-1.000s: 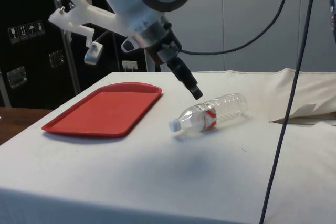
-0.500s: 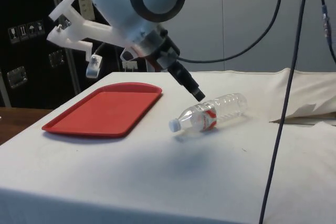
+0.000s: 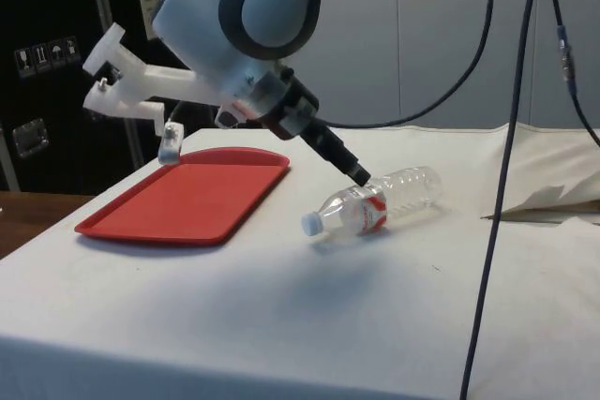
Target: Place the bottle upright on the tray.
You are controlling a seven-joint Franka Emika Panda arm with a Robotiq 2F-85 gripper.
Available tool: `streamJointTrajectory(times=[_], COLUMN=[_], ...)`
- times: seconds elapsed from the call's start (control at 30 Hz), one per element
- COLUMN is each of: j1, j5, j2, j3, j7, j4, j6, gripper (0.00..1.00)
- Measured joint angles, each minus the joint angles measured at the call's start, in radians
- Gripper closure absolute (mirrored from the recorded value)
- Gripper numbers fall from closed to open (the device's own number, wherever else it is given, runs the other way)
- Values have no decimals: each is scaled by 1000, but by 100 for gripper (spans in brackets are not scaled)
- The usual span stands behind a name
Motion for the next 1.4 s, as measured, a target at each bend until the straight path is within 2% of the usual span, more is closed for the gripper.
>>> streamJointTrajectory(times=[0.17, 0.43, 0.67, 1.1, 1.4], j1=[1, 2, 2, 2, 3], j5=[-9, -16, -20, -21, -27], j2=[26, 76, 129, 178, 191], j3=[7, 13, 18, 21, 28], j7=[5, 13, 22, 24, 19], j4=[12, 29, 41, 51, 80], j6=[-23, -20, 11, 45, -21], gripper=[0, 0, 0, 0, 0])
